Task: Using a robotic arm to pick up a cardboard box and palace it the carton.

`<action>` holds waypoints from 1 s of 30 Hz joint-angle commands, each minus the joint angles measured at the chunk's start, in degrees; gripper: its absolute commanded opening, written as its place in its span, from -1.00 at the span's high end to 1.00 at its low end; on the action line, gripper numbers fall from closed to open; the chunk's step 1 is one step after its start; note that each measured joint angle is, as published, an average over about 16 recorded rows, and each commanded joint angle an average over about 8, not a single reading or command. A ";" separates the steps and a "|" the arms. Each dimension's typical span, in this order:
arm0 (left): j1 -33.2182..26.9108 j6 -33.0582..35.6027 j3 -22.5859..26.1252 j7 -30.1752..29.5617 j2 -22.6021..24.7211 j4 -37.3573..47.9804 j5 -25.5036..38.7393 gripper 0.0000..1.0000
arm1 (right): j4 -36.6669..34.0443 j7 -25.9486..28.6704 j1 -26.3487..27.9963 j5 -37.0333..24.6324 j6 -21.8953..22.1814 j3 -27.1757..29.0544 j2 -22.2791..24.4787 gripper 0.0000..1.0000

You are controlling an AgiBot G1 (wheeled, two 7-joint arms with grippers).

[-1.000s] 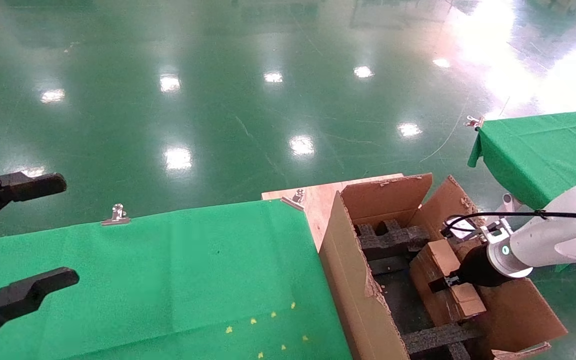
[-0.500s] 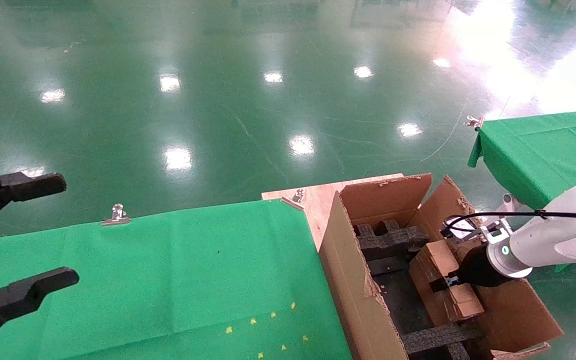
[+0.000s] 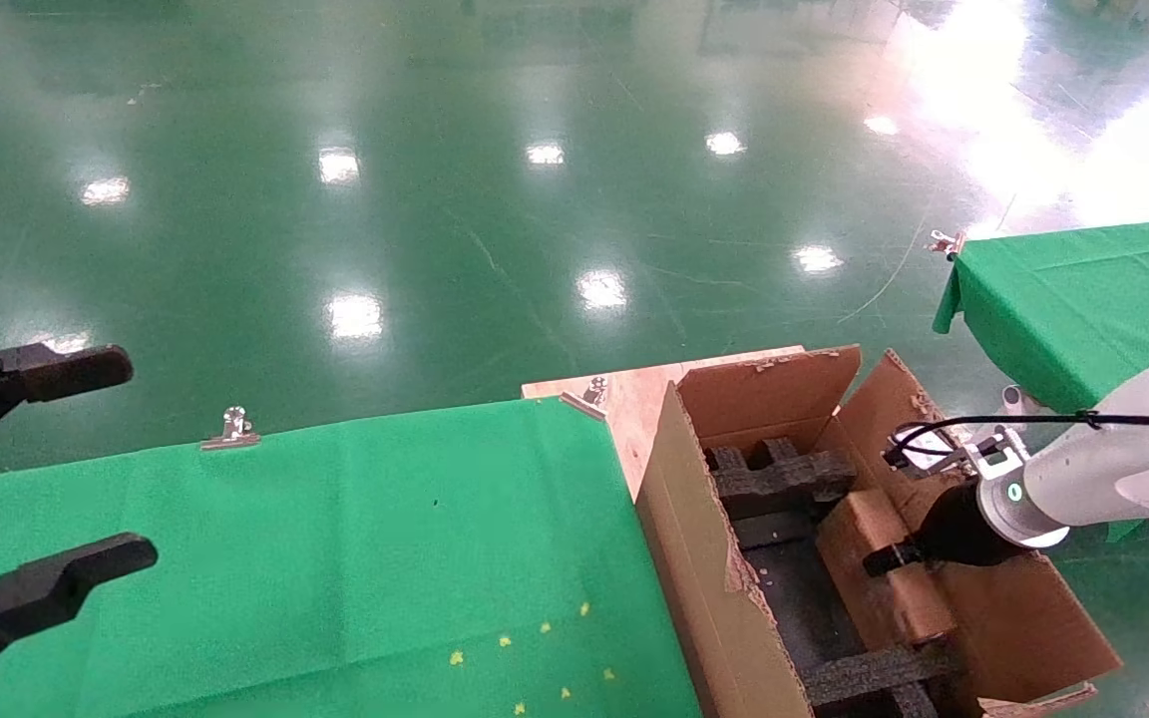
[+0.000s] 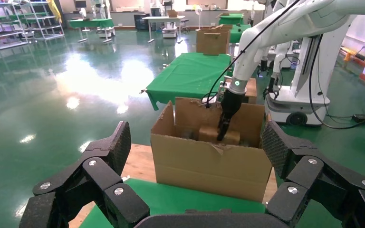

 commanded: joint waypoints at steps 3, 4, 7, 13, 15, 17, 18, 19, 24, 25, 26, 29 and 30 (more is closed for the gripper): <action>0.00 0.00 0.00 0.00 0.00 0.00 0.00 -1.00 | 0.58 0.07 0.89 -0.34 -0.10 -0.14 0.36 -1.00; 0.00 0.00 0.00 0.00 0.00 0.00 0.00 -1.00 | 0.83 0.08 1.27 -0.42 -0.06 -0.14 0.49 -1.00; 0.00 0.00 0.00 0.00 0.00 0.00 0.00 -1.00 | 1.90 -0.10 3.04 -0.69 0.06 -0.03 0.99 -1.00; 0.00 0.00 0.00 0.00 0.00 0.00 0.00 -1.00 | 6.52 -1.45 9.89 -1.16 -0.66 0.88 2.80 -1.00; 0.00 0.00 0.00 0.00 0.00 0.00 0.00 -1.00 | 9.11 -2.20 13.02 -1.20 -1.24 1.47 3.78 -1.00; 0.00 0.00 0.00 0.00 0.00 0.00 0.00 -1.00 | 12.21 -2.99 16.07 -1.00 -1.84 2.24 5.04 -1.00; 0.00 0.00 0.00 0.00 0.00 0.00 0.00 -1.00 | 13.94 -3.41 17.55 -0.85 -2.11 2.67 5.79 -1.00; 0.00 0.00 0.00 0.00 0.00 0.00 0.00 -1.00 | 15.81 -3.79 18.92 -0.53 -2.44 3.16 6.61 -1.00; 0.00 0.00 0.00 0.00 0.00 0.00 0.00 -1.00 | 25.31 -5.74 24.30 2.57 -4.71 6.13 11.30 -1.00; 0.00 0.00 0.00 0.00 0.00 0.00 0.00 -1.00 | 26.95 -6.07 24.98 3.65 -5.48 6.81 12.25 -1.00; 0.00 0.00 0.00 0.00 0.00 0.00 0.00 -1.00 | 28.45 -6.44 25.56 4.92 -6.37 7.54 13.20 -1.00; 0.00 0.00 0.00 0.00 0.00 0.00 0.00 -1.00 | 31.64 -7.44 26.29 9.84 -9.67 9.76 15.78 -1.00; 0.00 -0.01 0.00 0.00 0.00 0.00 0.00 -1.00 | 32.48 -7.80 26.43 11.26 -10.74 10.44 16.54 -1.00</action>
